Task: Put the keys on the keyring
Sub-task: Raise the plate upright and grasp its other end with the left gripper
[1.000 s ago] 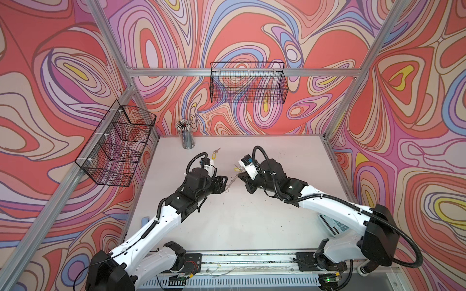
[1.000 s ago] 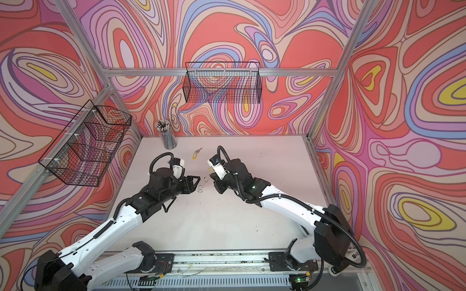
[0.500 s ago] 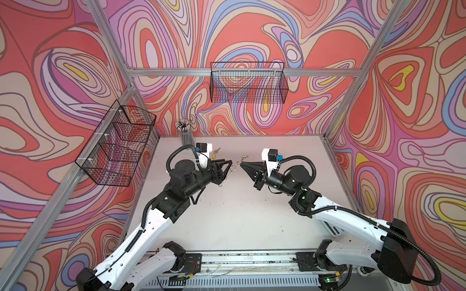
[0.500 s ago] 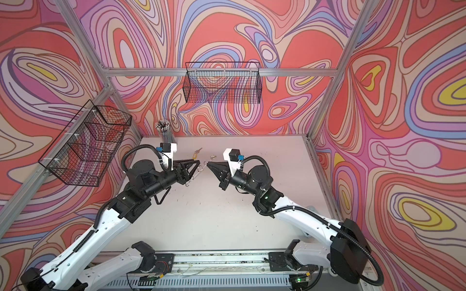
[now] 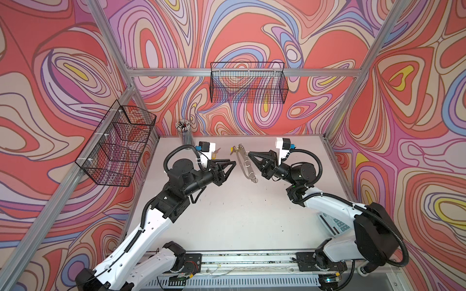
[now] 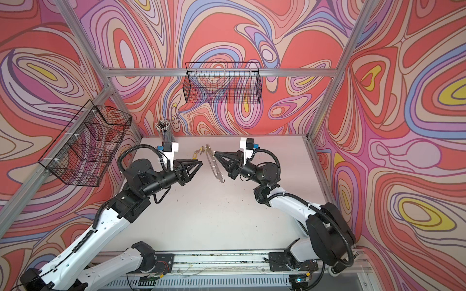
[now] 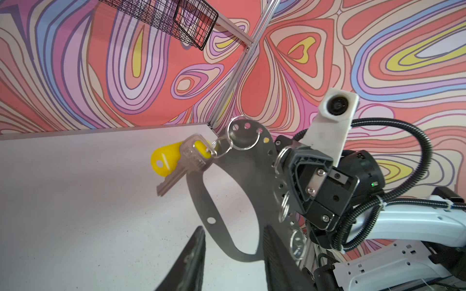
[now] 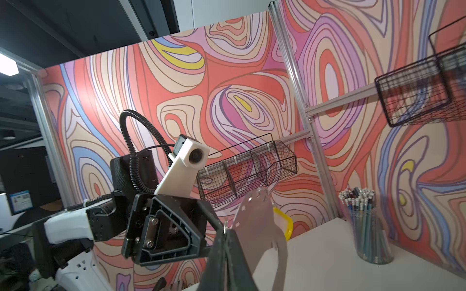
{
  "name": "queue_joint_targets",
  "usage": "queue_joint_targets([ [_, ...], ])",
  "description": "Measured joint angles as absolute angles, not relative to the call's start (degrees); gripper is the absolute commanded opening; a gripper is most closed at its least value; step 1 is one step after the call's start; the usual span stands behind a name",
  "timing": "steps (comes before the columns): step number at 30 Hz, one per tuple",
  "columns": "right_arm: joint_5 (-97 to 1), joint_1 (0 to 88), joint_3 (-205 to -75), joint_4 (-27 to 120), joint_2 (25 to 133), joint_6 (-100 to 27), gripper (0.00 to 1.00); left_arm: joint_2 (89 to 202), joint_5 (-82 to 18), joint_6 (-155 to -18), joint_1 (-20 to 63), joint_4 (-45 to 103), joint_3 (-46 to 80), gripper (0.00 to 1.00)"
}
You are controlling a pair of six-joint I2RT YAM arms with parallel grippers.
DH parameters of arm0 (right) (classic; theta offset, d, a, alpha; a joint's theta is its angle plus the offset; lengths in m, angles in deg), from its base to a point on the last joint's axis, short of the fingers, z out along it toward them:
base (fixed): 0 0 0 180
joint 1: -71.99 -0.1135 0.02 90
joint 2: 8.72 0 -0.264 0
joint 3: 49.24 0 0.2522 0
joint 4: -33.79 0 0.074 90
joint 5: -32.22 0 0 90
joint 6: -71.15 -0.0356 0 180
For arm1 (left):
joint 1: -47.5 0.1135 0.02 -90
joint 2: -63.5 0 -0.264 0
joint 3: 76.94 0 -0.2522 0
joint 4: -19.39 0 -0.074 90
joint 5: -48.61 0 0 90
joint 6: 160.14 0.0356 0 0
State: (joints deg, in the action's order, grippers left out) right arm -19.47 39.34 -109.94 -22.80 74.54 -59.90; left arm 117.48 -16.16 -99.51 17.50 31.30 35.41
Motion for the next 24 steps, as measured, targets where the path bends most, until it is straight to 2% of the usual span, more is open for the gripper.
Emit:
queue_joint_targets([
  [6, -15.7, 40.1, -111.5, -35.9, 81.4, -72.6, 0.00, 118.1, -12.1, -100.5, 17.5, 26.7, 35.4, 0.36],
  [10, -14.1, 40.2, -114.8, -39.6, 84.9, -79.2, 0.00, 118.8, -10.7, -100.8, 17.5, 24.5, 35.4, 0.34],
  [24, -12.7, 40.2, -114.9, -39.7, 85.0, -83.1, 0.00, 119.5, -9.9, -101.2, 17.5, 21.4, 35.4, 0.32],
])
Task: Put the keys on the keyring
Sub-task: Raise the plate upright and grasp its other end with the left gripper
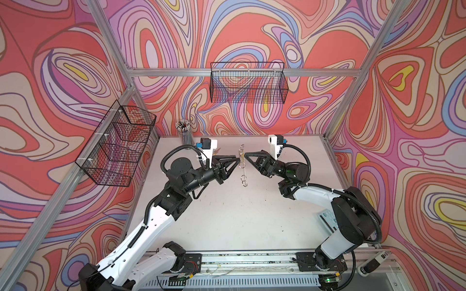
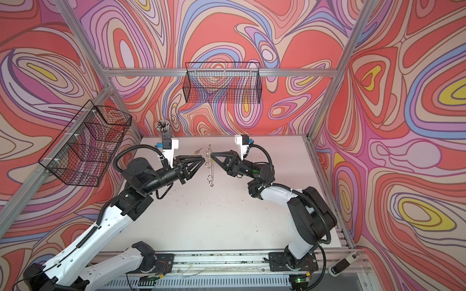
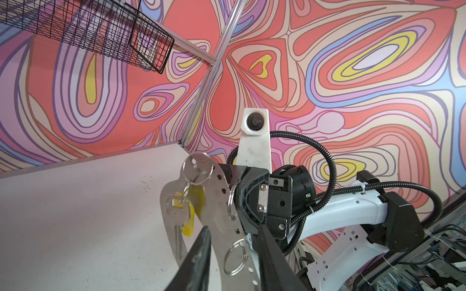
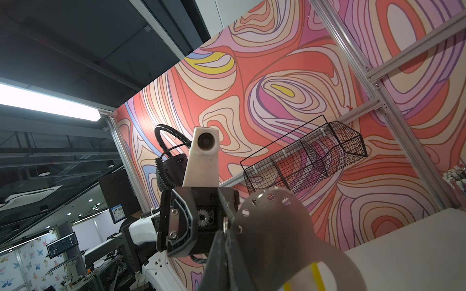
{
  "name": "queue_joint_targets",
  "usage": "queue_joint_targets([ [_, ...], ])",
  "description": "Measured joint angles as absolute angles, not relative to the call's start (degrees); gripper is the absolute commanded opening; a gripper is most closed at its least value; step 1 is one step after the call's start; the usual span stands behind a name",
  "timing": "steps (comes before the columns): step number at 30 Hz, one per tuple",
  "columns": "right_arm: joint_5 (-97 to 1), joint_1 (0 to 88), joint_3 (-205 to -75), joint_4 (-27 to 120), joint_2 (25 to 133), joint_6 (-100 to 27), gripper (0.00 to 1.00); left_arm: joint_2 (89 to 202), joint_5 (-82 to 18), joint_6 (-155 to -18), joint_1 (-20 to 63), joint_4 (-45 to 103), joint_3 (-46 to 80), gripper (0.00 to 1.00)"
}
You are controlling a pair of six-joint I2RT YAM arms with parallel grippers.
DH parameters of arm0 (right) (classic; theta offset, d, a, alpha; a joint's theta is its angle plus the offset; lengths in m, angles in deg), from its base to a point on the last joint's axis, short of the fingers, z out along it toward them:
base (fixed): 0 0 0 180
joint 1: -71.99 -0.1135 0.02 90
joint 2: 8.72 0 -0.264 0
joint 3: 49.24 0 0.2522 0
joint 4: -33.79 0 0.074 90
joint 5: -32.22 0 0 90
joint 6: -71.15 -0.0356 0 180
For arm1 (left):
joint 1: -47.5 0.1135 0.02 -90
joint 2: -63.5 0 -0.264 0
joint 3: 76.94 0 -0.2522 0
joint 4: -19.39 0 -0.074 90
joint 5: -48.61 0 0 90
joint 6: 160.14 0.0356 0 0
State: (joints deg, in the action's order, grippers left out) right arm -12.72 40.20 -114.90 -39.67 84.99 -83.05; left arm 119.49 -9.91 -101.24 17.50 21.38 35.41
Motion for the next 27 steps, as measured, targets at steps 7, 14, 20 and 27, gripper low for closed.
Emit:
queue_joint_targets([
  [7, -12.4, 40.2, -114.9, -39.7, 85.0, -83.0, 0.00, 121.0, -9.8, -101.5, 17.5, 20.8, 35.4, 0.29],
  [14, -12.2, 40.2, -114.9, -39.7, 85.0, -83.0, 0.00, 122.1, -8.6, -102.3, 17.5, 18.7, 35.3, 0.27],
  [20, -11.9, 40.2, -114.8, -39.7, 85.0, -83.0, 0.00, 125.0, -6.5, -103.6, 17.5, 17.6, 34.6, 0.24],
  [27, -11.6, 40.4, -114.7, -39.7, 84.9, -83.0, 0.00, 125.5, -5.6, -105.0, 17.5, 15.6, 34.6, 0.11],
])
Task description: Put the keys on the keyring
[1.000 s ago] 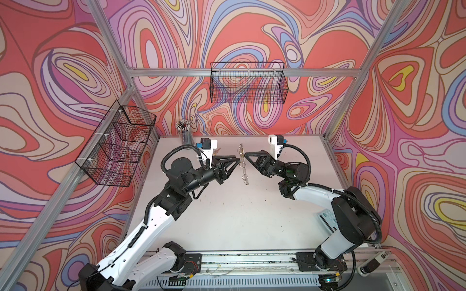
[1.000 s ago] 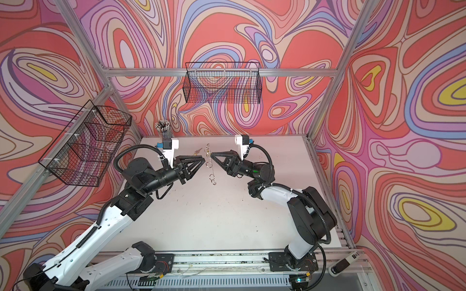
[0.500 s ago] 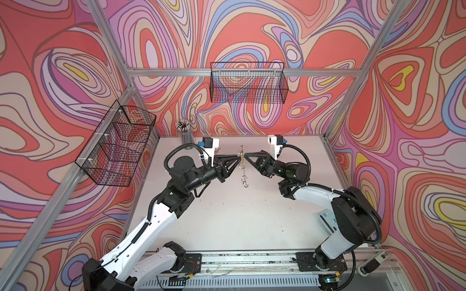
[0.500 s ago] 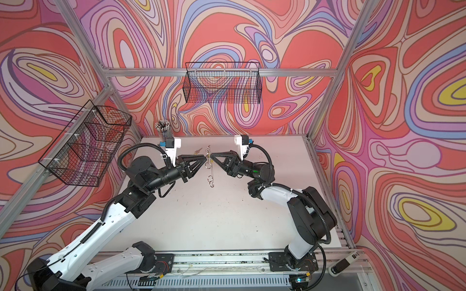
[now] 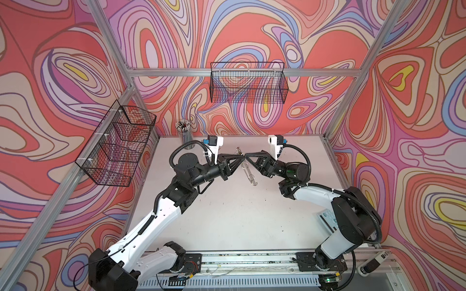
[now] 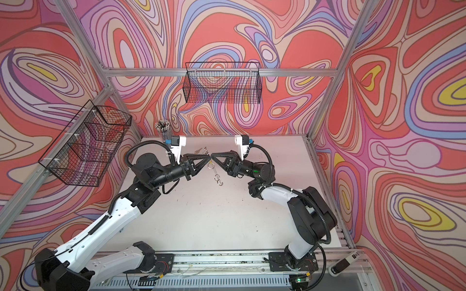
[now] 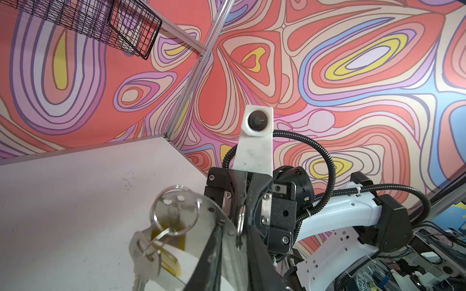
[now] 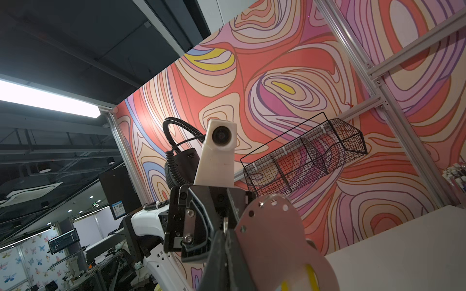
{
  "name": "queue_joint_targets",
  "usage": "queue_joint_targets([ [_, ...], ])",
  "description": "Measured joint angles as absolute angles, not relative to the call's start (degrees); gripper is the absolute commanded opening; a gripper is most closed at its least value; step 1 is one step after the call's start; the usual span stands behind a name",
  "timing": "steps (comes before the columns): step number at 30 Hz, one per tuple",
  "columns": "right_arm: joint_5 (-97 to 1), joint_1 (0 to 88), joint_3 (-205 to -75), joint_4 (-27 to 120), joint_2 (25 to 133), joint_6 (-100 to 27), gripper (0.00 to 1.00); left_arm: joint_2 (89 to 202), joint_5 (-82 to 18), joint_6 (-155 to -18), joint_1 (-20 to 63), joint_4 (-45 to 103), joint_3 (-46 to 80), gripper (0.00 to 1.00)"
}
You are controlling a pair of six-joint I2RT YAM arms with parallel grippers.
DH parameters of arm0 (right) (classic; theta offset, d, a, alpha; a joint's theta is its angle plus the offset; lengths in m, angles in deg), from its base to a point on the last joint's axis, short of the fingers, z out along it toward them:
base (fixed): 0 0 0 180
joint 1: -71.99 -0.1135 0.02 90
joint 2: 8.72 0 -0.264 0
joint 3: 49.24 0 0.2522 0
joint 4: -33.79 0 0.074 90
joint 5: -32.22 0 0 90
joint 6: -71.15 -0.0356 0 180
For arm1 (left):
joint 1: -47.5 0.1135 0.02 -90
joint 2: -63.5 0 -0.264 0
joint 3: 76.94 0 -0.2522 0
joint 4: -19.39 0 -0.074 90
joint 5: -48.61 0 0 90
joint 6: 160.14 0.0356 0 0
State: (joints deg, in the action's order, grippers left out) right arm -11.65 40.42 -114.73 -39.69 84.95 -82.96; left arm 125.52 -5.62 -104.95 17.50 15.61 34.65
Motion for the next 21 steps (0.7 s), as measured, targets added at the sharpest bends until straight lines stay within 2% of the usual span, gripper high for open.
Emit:
queue_joint_targets([
  [1, -11.6, 40.4, -114.7, -39.7, 84.9, -82.9, 0.00, 125.5, -5.6, -105.0, 17.5, 15.5, 34.6, 0.10],
  [3, -11.6, 40.4, -114.6, -39.7, 84.9, -82.9, 0.00, 125.5, -5.4, -105.1, 17.5, 15.2, 34.6, 0.00],
  [8, -11.6, 40.4, -114.4, -39.7, 84.9, -82.8, 0.00, 125.5, -5.2, -105.1, 17.5, 15.2, 34.6, 0.00],
  [11, -11.7, 40.4, -114.1, -39.7, 84.8, -82.9, 0.33, 125.5, -5.2, -105.1, 17.5, 15.3, 34.6, 0.00],
  [12, -11.7, 40.5, -113.6, -39.7, 84.6, -82.5, 0.39, 125.5, -5.2, -105.0, 17.5, 15.3, 34.6, 0.00],
  [14, -11.8, 40.6, -112.2, -39.8, 83.6, -81.7, 0.43, 125.5, -5.4, -104.7, 17.5, 15.5, 34.6, 0.00],
  [21, -11.9, 43.8, -108.0, -39.3, 78.9, -79.4, 0.44, 124.8, -5.6, -103.3, 17.5, 17.2, 34.6, 0.00],
])
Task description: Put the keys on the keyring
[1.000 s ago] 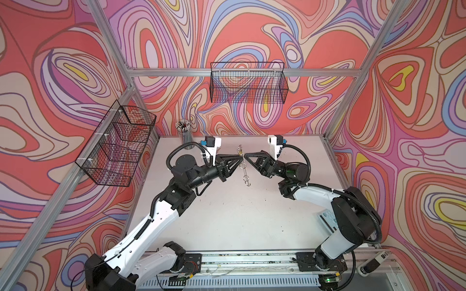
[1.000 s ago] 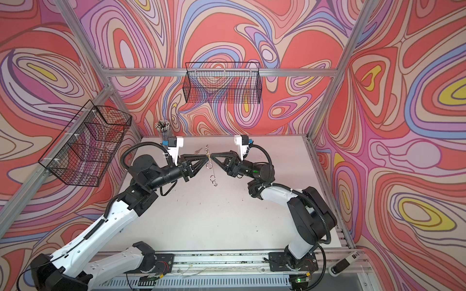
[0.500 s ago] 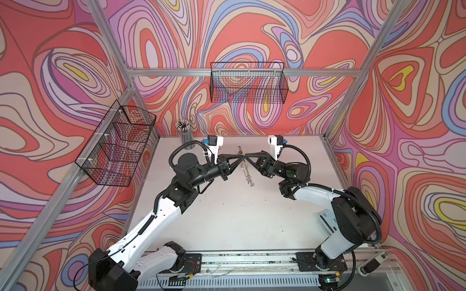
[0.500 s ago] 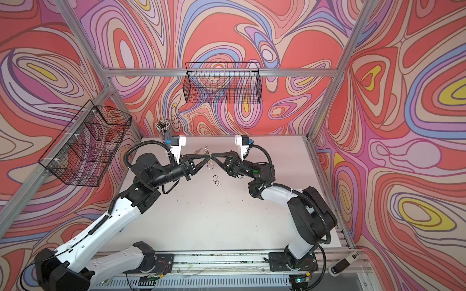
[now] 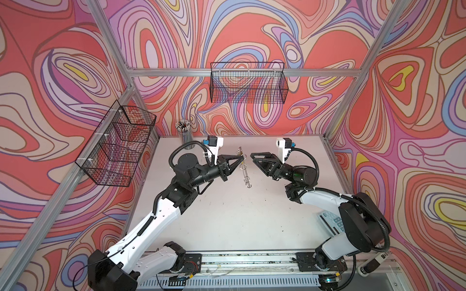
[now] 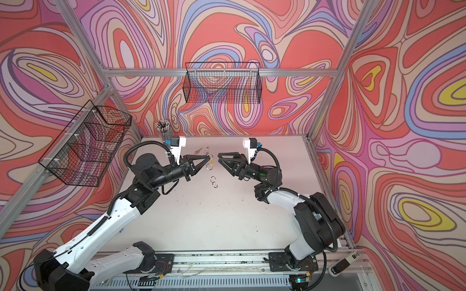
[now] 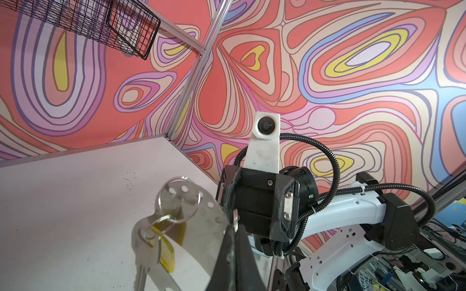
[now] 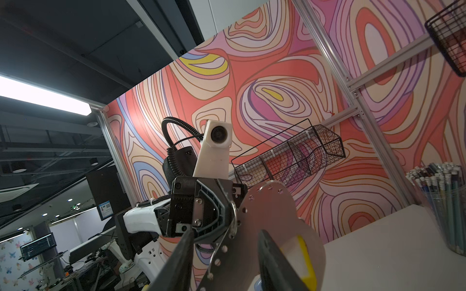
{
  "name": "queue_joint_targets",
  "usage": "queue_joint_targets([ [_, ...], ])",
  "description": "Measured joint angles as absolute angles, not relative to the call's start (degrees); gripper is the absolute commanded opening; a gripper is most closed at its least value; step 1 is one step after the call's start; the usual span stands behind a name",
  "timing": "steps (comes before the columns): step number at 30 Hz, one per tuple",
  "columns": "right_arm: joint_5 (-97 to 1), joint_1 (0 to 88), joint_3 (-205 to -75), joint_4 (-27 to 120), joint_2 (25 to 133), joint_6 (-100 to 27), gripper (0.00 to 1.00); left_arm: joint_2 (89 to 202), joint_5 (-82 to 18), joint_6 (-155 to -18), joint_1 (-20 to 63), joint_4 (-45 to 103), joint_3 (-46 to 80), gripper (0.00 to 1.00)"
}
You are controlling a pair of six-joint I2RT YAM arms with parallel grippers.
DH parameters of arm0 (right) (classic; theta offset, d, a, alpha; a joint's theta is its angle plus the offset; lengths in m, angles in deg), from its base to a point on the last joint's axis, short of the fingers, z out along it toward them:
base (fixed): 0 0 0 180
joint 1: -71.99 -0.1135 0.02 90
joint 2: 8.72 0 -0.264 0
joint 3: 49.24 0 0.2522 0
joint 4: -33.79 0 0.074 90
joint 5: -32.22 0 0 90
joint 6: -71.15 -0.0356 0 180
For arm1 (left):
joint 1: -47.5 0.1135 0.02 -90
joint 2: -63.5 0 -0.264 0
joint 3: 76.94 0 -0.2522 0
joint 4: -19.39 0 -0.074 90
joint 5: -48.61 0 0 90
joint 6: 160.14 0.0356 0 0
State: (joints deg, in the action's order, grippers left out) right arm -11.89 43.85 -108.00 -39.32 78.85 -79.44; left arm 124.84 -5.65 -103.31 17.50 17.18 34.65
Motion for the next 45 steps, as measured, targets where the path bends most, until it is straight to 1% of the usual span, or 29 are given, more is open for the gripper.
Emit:
queue_joint_targets([
  [3, -11.9, 44.1, -107.3, -37.0, 76.3, -76.6, 0.43, 124.5, -5.8, -102.5, 17.5, 17.8, 34.6, 0.00],
  [9, -12.7, 44.1, -107.0, -26.7, 70.1, -68.3, 0.40, 124.2, -6.7, -99.8, 17.5, 20.6, 34.5, 0.00],
  [18, -13.9, 44.1, -106.8, -13.8, 66.3, -59.1, 0.39, 122.2, -10.2, -91.3, 17.5, 24.9, 34.3, 0.00],
  [19, -14.1, 44.1, -106.6, -12.0, 65.7, -57.8, 0.39, 121.7, -10.9, -90.3, 17.4, 24.8, 34.4, 0.00],
  [21, -14.5, 44.1, -106.6, -9.4, 64.9, -55.9, 0.35, 120.5, -11.9, -88.5, 17.4, 24.5, 34.9, 0.00],
  [26, -16.0, 42.8, -106.6, -2.4, 63.4, -50.3, 0.34, 118.6, -13.4, -85.0, 17.0, 19.0, 39.4, 0.00],
  [31, -17.6, 39.3, -106.6, 3.8, 63.4, -45.1, 0.35, 118.6, -14.5, -81.8, 16.2, 18.3, 40.2, 0.00],
  [36, -20.0, 36.2, -107.1, 9.2, 63.4, -40.1, 0.40, 118.7, -16.2, -79.3, 15.1, 18.9, 40.0, 0.00],
  [40, -23.0, 32.7, -107.8, 13.5, 63.4, -35.7, 0.43, 119.0, -17.8, -78.2, 14.8, 20.5, 38.6, 0.00],
  [45, -27.1, 30.6, -107.8, 17.5, 62.2, -32.2, 0.46, 119.9, -20.0, -76.8, 14.4, 22.5, 36.8, 0.00],
])
